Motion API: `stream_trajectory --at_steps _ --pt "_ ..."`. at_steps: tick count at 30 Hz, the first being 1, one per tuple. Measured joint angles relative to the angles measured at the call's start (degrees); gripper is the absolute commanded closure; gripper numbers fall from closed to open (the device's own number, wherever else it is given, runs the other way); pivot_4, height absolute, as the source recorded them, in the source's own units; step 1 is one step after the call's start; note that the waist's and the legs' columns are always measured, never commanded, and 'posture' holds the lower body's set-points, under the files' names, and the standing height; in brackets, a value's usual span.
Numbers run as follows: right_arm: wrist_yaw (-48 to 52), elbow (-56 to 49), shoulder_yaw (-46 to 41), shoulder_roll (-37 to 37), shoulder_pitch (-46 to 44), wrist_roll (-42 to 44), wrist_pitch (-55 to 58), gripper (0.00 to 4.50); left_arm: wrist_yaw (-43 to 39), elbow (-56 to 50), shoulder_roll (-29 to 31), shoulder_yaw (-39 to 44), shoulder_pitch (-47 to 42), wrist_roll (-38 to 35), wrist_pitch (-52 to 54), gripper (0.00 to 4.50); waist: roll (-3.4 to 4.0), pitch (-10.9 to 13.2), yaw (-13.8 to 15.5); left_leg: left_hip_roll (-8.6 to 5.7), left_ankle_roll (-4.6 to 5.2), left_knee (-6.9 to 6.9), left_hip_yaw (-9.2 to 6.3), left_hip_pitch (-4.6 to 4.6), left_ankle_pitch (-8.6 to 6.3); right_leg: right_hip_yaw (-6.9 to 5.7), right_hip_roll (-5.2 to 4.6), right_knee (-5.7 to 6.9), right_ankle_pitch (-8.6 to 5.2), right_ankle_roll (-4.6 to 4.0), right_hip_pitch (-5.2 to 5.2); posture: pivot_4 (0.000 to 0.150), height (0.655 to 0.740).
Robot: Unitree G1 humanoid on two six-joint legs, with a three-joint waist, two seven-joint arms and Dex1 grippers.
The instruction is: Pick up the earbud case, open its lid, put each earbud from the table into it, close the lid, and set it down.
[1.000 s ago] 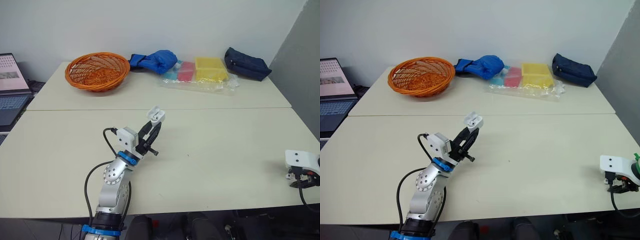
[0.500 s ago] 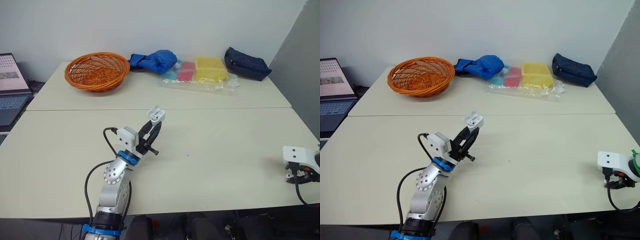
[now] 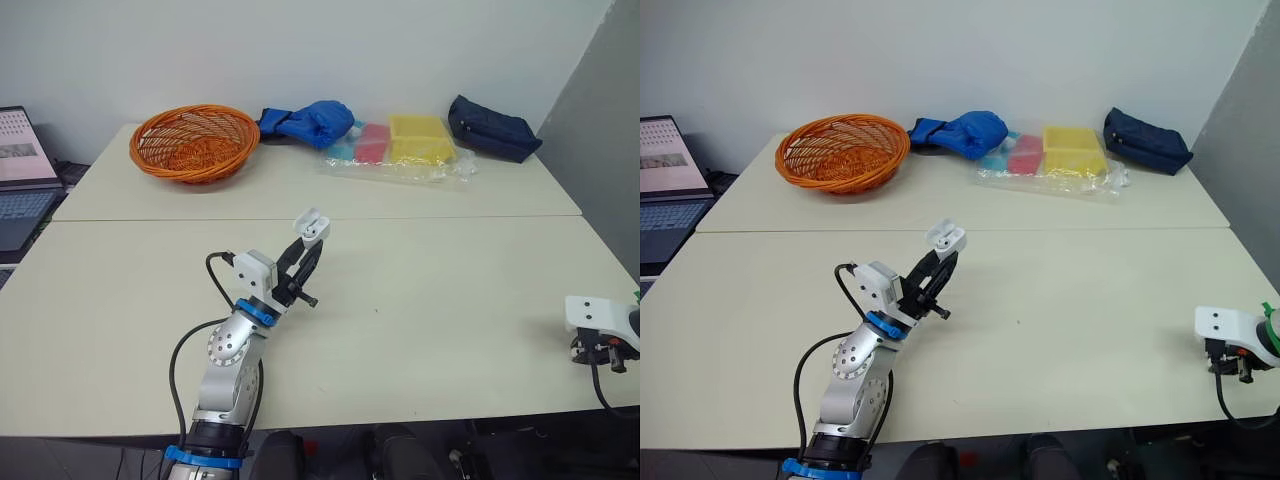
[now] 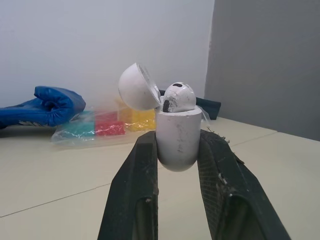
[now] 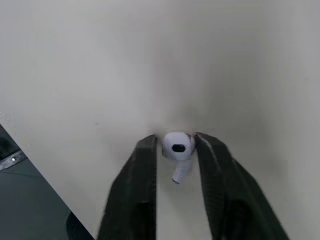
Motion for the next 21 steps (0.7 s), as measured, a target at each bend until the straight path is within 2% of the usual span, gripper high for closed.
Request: stream_trajectory --at_steps 9,11,13,15,16,18,21 --pt "0.1 -0.3 0.2 0.2 -0.5 -0.1 -1.7 4.1 0.1 -0.2 0.1 0.0 0.0 0.0 0.0 3.77 0.0 0.0 -0.1 -0.01 0.0 -0.01 0.0 0.0 0.0 0.02 0.0 0.01 0.0 0.0 -0.01 0.15 0.74" --pt "0.6 -2.9 -0.5 2.6 -2.3 2.2 1.1 4.1 0.1 -0.1 0.0 0.0 -0.1 0.0 0.0 3.77 0.0 0.0 -0.4 0.0 0.0 -0.02 0.0 0.03 0.0 0.08 0.04 0.06 0.03 -0.02 -0.05 0.15 0.74" --pt "0.1 -9.5 -1.6 8.5 -6.2 7.7 9.4 4.1 0.0 0.0 -0.2 0.0 -0.5 0.0 -0.2 3.77 0.0 0.0 -1.0 0.01 0.0 -0.04 -0.11 0.08 0.0 0.12 0.14 0.13 0.1 0.01 -0.06 0.15 0.74" --pt "-5.2 -19.5 -4.2 19.5 -14.1 15.9 20.8 4.1 -0.2 1.4 -0.7 -0.4 -2.5 0.0 -0.3 3.77 0.21 0.2 -1.6 -0.1 0.0 -0.05 -0.49 0.06 0.0 0.19 0.32 0.14 0.52 0.26 -0.15 0.15 0.74" --pt "-9.8 -24.0 -6.9 26.1 -18.3 20.2 27.9 4.1 -0.3 1.4 -1.2 -0.5 -3.3 0.0 -0.6 3.77 0.24 0.2 -1.6 -0.11 -0.01 -0.13 -0.6 0.04 0.02 0.06 0.35 0.16 0.52 0.26 -0.16 0.15 0.74" --pt "-17.6 -29.9 -11.3 33.9 -23.7 25.5 36.7 4.1 -0.8 2.0 -1.1 -0.5 -4.1 0.0 -0.9 3.77 0.32 0.2 -0.9 -0.05 -0.02 -0.15 -0.79 -0.04 0.04 -0.15 0.41 0.13 0.48 0.19 -0.16 0.15 0.74" --pt "-28.6 -36.4 -16.7 42.7 -28.9 30.8 45.5 4.1 -1.3 4.0 -1.0 0.2 -4.8 0.0 -1.7 3.77 0.33 0.2 0.6 -0.06 -0.02 -0.14 -0.78 -0.26 0.03 -0.27 0.29 -0.01 0.31 0.17 -0.21 0.15 0.74"
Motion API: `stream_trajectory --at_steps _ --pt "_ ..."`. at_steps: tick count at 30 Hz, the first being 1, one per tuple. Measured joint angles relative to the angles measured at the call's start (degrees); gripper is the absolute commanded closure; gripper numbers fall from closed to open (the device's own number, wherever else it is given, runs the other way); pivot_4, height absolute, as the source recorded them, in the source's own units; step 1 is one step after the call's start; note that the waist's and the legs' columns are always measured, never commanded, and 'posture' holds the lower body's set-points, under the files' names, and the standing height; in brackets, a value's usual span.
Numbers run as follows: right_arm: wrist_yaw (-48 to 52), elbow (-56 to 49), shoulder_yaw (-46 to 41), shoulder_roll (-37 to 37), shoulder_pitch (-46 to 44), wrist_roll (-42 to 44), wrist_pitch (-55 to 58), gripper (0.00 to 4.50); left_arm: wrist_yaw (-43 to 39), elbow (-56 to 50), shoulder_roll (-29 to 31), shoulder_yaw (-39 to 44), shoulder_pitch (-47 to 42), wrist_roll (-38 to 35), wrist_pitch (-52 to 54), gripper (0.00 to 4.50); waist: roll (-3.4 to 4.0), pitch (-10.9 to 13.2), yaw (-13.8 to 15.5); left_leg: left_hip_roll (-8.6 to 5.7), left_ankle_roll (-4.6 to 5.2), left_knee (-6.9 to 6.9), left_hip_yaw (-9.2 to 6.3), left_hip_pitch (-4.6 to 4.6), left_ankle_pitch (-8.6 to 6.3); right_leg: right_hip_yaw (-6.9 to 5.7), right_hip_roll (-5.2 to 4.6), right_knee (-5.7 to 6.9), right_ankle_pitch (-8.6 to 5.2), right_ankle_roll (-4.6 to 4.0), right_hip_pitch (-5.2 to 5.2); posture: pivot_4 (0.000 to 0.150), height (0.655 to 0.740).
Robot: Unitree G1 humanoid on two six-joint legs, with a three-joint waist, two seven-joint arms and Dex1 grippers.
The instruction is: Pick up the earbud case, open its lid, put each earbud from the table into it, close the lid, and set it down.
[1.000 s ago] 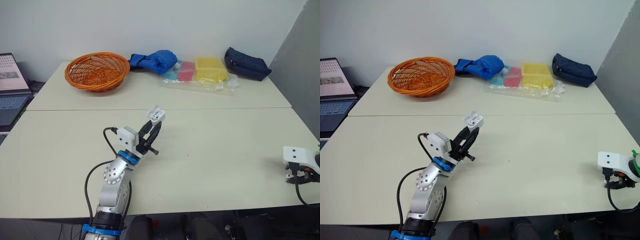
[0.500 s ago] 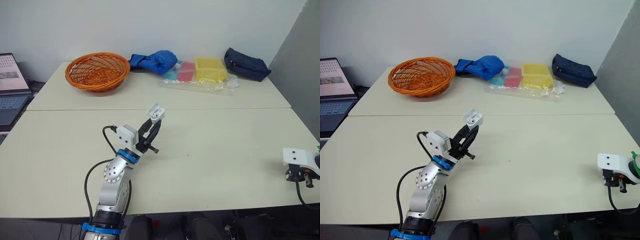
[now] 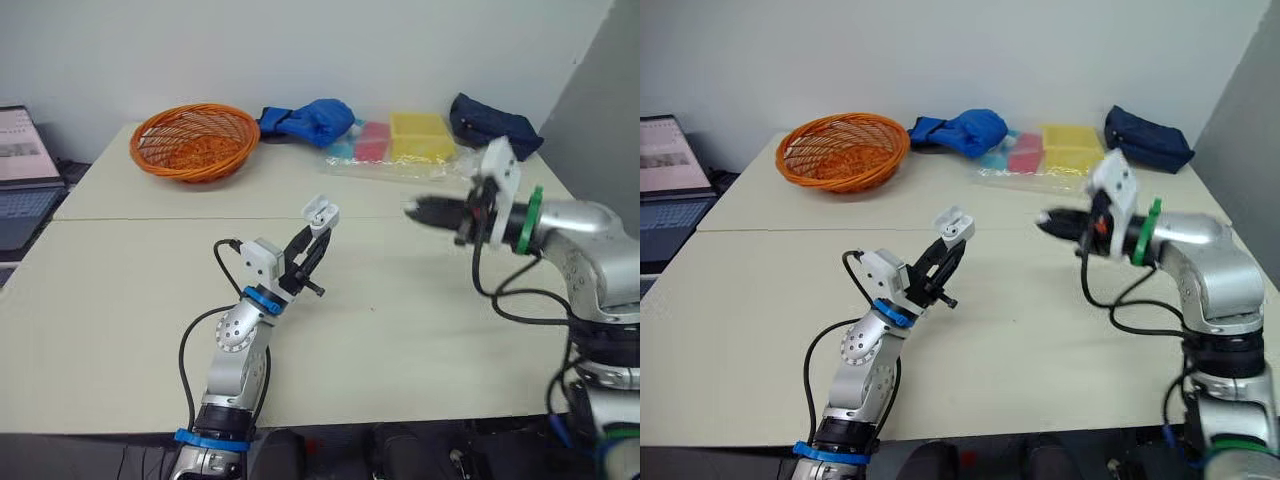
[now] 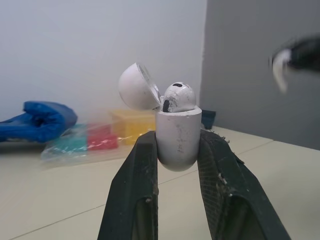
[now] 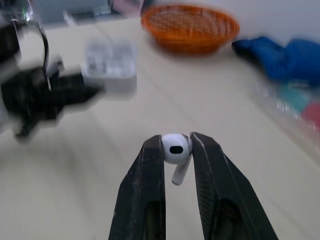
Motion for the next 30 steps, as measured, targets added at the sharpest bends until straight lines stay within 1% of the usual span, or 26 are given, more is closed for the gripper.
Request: stream_trajectory --at_steps 2,3,4,6,8,11,16,20,24,30 --pt "-6.7 -3.2 -3.2 7.2 -2.2 3.1 2.8 4.1 0.0 1.6 0.0 0.6 -1.3 0.0 -0.1 3.77 0.0 0.0 0.1 -0.06 0.02 0.02 0.18 -0.34 -0.01 0.14 -0.12 0.02 -0.03 0.08 -0.35 0.15 0.74" --pt "-10.3 -5.3 -4.1 11.0 -3.2 4.8 3.7 4.1 0.0 2.1 -0.3 0.7 -2.5 0.0 -0.1 3.77 0.01 0.0 0.1 -0.08 0.02 0.1 0.17 -0.76 -0.01 0.14 -0.13 0.04 0.03 0.13 -0.68 0.15 0.74" --pt "-12.2 -6.4 -4.0 12.6 -3.8 5.9 4.3 4.1 -0.1 2.4 -0.4 0.7 -3.3 0.0 -0.2 3.77 0.01 0.0 0.3 -0.09 0.02 0.12 0.17 -0.98 -0.01 0.14 -0.14 0.0 0.21 0.02 -0.85 0.15 0.74" --pt "-15.7 -8.0 -3.9 14.5 -3.4 6.6 4.0 4.1 -0.3 2.9 -0.8 0.2 -4.2 0.1 -0.4 3.77 -0.04 0.0 0.7 -0.11 0.03 0.12 0.17 -1.0 -0.02 0.11 -0.25 -0.05 0.23 0.05 -0.81 0.15 0.74" --pt "-16.7 -8.3 -2.4 14.9 -0.5 5.9 1.0 4.1 -0.7 3.7 -0.9 0.2 -4.5 0.0 -0.5 3.77 -0.04 -0.1 0.9 -0.16 0.08 0.11 0.2 -0.98 -0.04 0.13 -0.27 -0.11 0.22 0.07 -0.78 0.15 0.74" --pt "-18.3 -6.2 0.7 18.7 3.1 5.7 -3.4 4.1 -1.2 5.3 -1.3 0.3 -5.3 0.0 -0.7 3.77 -0.02 0.0 0.7 -0.13 0.09 0.11 0.23 -0.95 -0.05 0.15 -0.15 -0.03 0.2 0.09 -0.86 0.15 0.74" --pt "-18.3 -4.4 5.2 18.3 3.6 4.8 -9.6 4.1 -3.0 5.8 -1.9 -0.4 -6.6 -0.1 -1.1 3.77 -0.02 0.0 0.1 -0.05 0.16 0.11 0.17 -0.72 0.0 0.12 -0.03 0.06 0.11 0.23 -0.72 0.15 0.74" --pt "-18.3 -2.6 7.6 17.8 7.1 3.4 -13.5 4.1 -3.7 6.5 -2.2 -0.3 -6.7 -0.1 -1.2 3.77 -0.02 0.0 -0.3 -0.06 0.18 0.12 0.21 -0.74 0.01 0.17 -0.04 0.07 0.12 0.23 -0.72 0.15 0.74" --pt "-17.8 -1.2 10.1 17.0 8.4 1.6 -17.5 4.1 -3.8 6.5 -2.8 -0.5 -6.6 -0.1 -1.2 3.77 -0.02 0.0 -0.4 -0.06 0.18 0.1 0.22 -0.74 0.01 0.18 -0.04 0.03 0.11 0.23 -0.73 0.15 0.74" --pt "-17.8 2.6 10.7 16.4 9.1 0.3 -21.5 4.1 -4.6 6.5 -2.8 -1.5 -5.8 -0.1 -1.0 3.77 -0.02 0.0 -0.4 -0.06 0.18 0.1 0.22 -0.74 0.01 0.18 -0.04 0.05 0.11 0.23 -0.73 0.15 0.74"
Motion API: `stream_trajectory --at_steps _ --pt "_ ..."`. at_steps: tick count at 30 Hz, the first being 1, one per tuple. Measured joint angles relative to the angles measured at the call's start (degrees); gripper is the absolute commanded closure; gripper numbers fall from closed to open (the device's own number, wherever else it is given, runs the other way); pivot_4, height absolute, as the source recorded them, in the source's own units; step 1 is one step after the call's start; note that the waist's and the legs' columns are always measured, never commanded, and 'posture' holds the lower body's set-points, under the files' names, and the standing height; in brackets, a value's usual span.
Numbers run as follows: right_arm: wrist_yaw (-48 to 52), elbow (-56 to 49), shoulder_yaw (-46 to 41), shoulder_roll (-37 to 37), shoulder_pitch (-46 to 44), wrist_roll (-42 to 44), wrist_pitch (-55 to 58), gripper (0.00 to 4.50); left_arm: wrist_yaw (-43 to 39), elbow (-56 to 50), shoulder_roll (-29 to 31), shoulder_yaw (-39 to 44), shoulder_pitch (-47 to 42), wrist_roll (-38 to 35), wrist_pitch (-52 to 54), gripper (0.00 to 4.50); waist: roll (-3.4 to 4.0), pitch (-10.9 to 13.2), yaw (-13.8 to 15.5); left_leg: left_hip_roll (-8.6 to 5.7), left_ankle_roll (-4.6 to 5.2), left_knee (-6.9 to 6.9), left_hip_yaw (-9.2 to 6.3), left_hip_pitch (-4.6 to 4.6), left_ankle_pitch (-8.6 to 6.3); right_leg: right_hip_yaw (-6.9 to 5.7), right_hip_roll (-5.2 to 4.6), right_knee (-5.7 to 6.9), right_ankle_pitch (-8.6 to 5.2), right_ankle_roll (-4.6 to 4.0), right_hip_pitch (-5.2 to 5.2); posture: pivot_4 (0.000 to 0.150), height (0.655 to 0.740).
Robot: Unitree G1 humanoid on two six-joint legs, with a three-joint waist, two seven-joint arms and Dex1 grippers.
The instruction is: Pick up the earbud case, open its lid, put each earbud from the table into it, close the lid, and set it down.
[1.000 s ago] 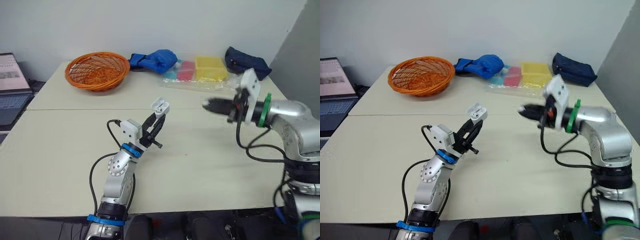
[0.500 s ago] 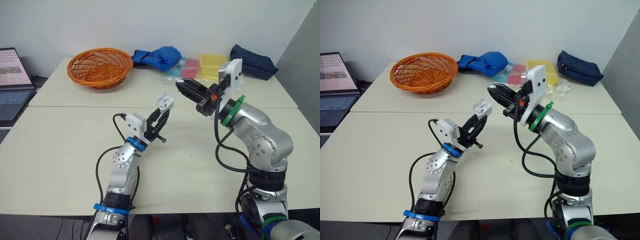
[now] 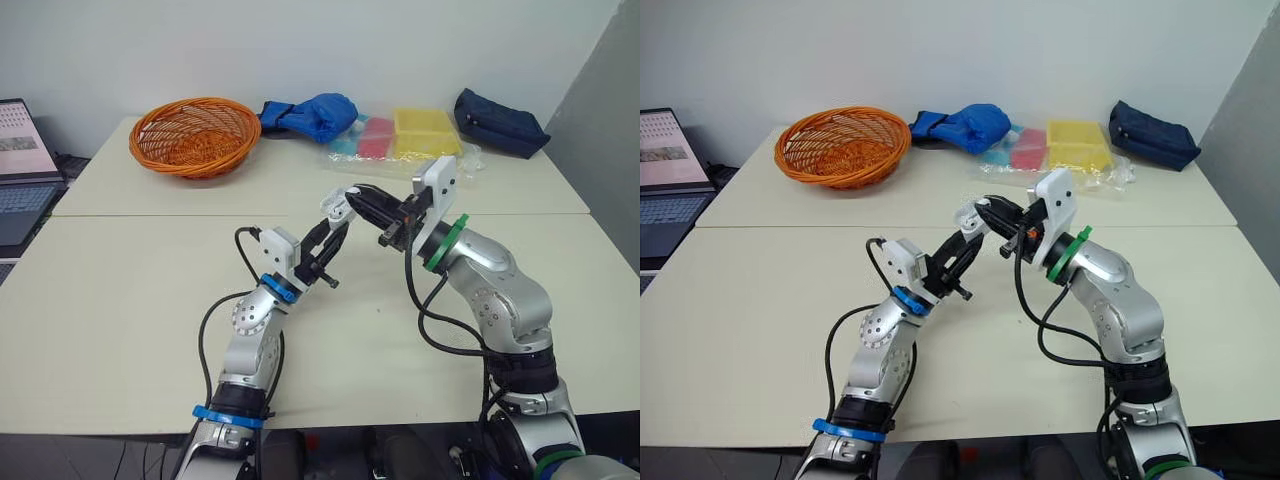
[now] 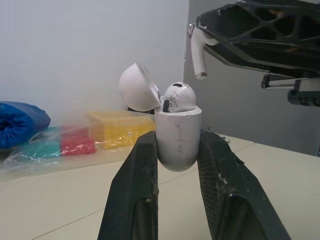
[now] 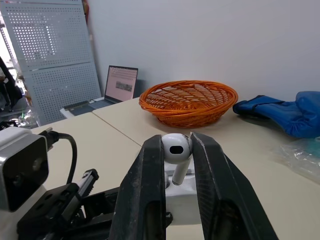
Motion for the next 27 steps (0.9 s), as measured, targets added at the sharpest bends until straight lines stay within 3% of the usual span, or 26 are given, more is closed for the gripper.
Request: stream_trajectory --at_steps 27 --pt "0.9 4.7 2.8 -1.4 0.4 -3.7 -4.3 4.1 -0.2 -1.9 0.5 -1.2 1.7 0.2 1.0 3.77 0.0 0.0 0.0 0.01 0.0 -0.01 0.01 0.0 0.0 0.0 0.0 -0.01 0.0 0.0 -0.01 0.15 0.74"
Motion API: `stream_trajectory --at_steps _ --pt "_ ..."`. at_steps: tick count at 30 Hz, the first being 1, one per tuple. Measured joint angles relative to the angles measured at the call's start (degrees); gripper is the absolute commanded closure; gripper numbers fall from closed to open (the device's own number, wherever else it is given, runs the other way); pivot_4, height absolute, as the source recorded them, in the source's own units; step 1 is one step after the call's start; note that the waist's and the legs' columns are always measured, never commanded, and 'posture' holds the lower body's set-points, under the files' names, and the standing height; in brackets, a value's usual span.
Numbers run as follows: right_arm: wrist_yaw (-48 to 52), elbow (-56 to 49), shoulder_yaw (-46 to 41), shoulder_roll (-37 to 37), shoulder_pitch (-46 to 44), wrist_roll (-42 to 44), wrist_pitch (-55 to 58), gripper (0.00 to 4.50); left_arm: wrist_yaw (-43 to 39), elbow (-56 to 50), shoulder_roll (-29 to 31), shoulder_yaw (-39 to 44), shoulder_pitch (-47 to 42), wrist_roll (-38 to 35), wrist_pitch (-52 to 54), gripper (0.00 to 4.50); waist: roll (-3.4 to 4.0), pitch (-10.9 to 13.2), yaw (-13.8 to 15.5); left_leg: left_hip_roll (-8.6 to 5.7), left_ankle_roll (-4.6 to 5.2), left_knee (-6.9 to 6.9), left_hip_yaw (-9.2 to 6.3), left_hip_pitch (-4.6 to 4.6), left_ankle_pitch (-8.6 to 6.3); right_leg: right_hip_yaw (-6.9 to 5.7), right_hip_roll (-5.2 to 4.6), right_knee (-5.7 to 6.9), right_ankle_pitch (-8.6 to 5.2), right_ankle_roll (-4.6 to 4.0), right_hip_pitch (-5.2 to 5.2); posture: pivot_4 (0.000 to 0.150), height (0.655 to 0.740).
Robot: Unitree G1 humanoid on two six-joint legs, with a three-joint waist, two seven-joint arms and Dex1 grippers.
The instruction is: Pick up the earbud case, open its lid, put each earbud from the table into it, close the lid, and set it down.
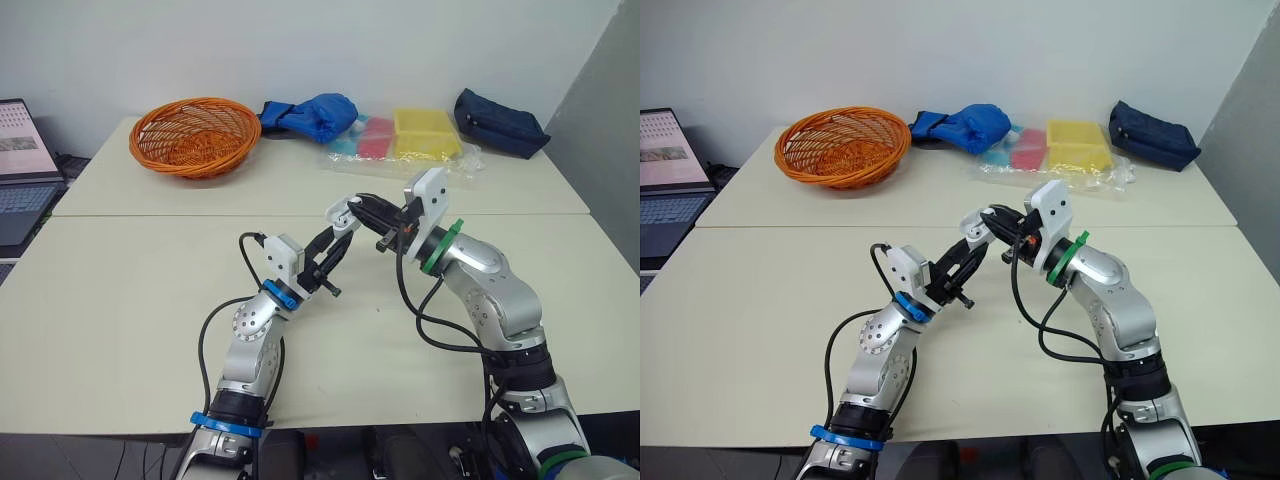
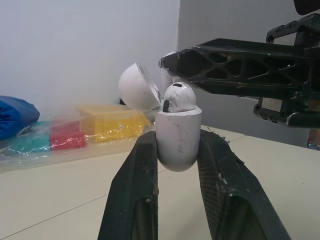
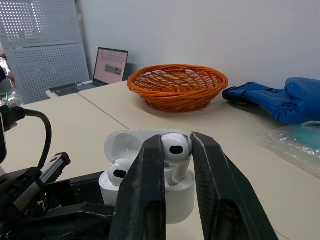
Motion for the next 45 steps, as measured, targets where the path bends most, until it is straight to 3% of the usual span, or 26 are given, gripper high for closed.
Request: stream_trajectory --at_steps 9,17,25,39,43,45 --pt "1.0 -0.1 1.0 -1.7 0.6 -1.2 -0.7 4.1 -0.2 0.1 0.0 -0.2 0.0 0.0 0.2 3.77 0.0 0.0 0.0 0.0 0.0 0.0 0.0 -0.01 0.0 0.0 0.0 -0.01 0.0 0.0 0.0 0.15 0.74" --pt "1.2 -0.1 0.9 -2.0 1.4 -2.1 -1.0 1.37 -0.1 0.1 0.1 0.2 0.0 -0.1 0.1 3.77 0.0 0.0 0.0 0.0 0.0 0.0 0.01 -0.01 0.0 0.01 0.0 -0.01 0.0 0.0 0.0 0.15 0.74" --pt "1.8 -0.1 0.5 -2.7 1.4 -1.7 -0.9 1.37 0.0 0.1 0.0 0.2 0.0 -0.1 0.1 3.77 0.0 0.0 0.0 -0.01 0.0 0.0 0.01 -0.01 0.0 0.01 -0.01 -0.02 0.0 0.0 0.0 0.15 0.74" --pt "18.9 -3.3 -8.2 -23.6 4.2 11.8 8.0 1.37 -0.4 0.0 0.3 0.0 0.0 -0.1 0.1 3.77 -0.01 0.0 -0.1 -0.02 0.0 -0.01 0.01 0.02 0.0 0.03 0.0 -0.03 -0.01 0.0 0.01 0.15 0.74" --pt "20.1 -1.9 -8.4 -24.6 -0.9 14.0 11.8 1.37 -4.2 0.1 1.6 -0.5 -0.3 -1.3 1.3 3.77 0.0 0.0 -0.2 -0.02 0.0 0.0 0.02 0.02 0.0 0.03 0.01 -0.01 0.0 0.0 0.0 0.15 0.74" --pt "21.2 -0.5 -8.2 -24.8 -4.3 15.2 13.9 1.73 -7.3 0.2 2.8 -0.9 -0.8 -2.2 1.7 3.77 0.0 0.0 -0.2 -0.02 0.0 0.0 0.01 0.02 0.0 0.02 0.01 -0.02 0.0 0.0 -0.01 0.15 0.74"
